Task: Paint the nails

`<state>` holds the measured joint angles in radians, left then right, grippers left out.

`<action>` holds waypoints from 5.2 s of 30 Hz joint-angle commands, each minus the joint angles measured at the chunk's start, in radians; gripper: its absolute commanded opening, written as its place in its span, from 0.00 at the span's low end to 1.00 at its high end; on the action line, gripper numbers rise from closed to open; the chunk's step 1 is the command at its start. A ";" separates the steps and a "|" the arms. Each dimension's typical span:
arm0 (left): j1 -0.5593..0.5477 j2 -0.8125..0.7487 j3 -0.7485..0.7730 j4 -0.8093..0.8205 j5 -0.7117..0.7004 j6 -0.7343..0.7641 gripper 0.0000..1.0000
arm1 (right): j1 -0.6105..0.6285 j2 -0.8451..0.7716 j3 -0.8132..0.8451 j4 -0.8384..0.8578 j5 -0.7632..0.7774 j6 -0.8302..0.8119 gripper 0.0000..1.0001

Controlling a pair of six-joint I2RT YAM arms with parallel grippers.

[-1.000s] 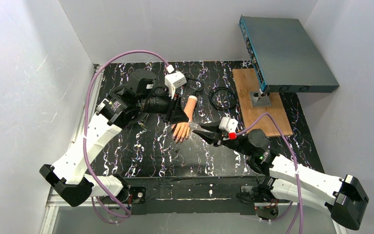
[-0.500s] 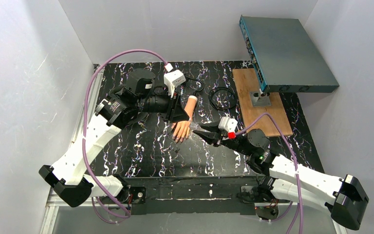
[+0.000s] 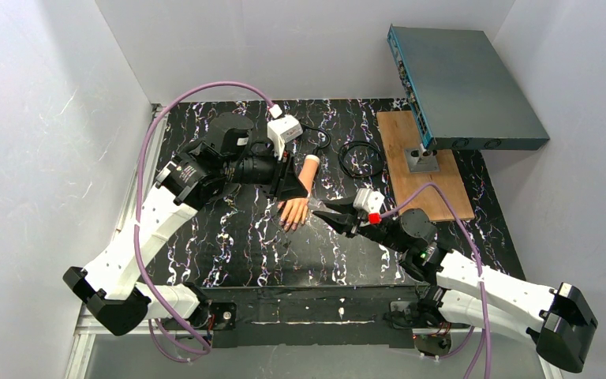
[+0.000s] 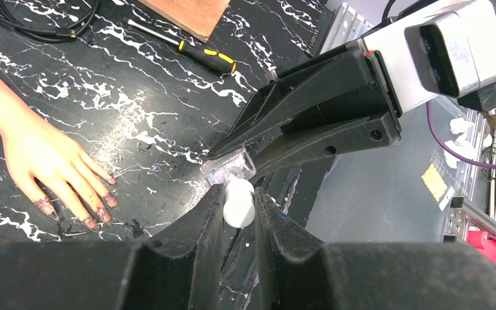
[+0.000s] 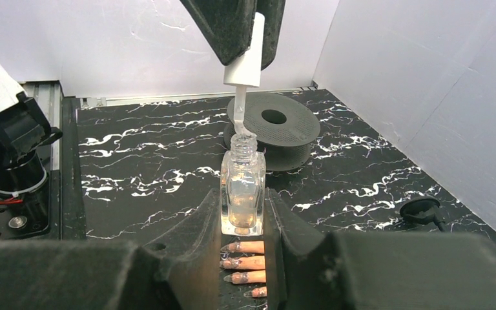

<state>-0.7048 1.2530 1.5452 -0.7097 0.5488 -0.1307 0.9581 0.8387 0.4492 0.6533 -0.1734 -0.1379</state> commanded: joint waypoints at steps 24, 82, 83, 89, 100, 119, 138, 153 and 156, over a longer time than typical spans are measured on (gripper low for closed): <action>-0.025 -0.004 -0.045 0.041 -0.020 -0.001 0.00 | 0.005 -0.010 0.057 0.048 0.012 0.006 0.01; -0.079 -0.087 -0.191 0.141 0.224 0.284 0.02 | -0.008 0.010 0.205 0.008 -0.311 0.286 0.01; -0.080 -0.090 -0.190 0.141 0.224 0.281 0.06 | -0.009 0.008 0.203 0.007 -0.309 0.285 0.01; -0.081 -0.121 -0.161 0.134 0.172 0.238 0.67 | -0.011 -0.003 0.193 -0.036 -0.275 0.252 0.01; -0.080 -0.166 -0.100 0.190 -0.203 -0.062 0.81 | -0.009 0.032 0.226 -0.123 -0.102 0.247 0.01; -0.080 -0.191 -0.251 0.343 -0.307 -0.195 0.44 | -0.009 0.098 0.322 -0.160 -0.078 0.354 0.01; -0.079 -0.253 -0.353 0.466 -0.184 -0.171 0.00 | -0.012 0.141 0.398 -0.076 -0.134 0.656 0.01; -0.080 -0.293 -0.423 0.698 0.278 -0.189 0.02 | -0.075 0.157 0.341 0.314 -0.533 0.800 0.01; -0.080 -0.292 -0.417 0.700 0.279 -0.197 0.19 | -0.074 0.154 0.341 0.304 -0.545 0.784 0.01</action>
<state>-0.7700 0.9325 1.1591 0.0105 0.7292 -0.3077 0.8776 0.9997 0.7685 0.7715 -0.6952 0.6353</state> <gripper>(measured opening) 0.173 0.309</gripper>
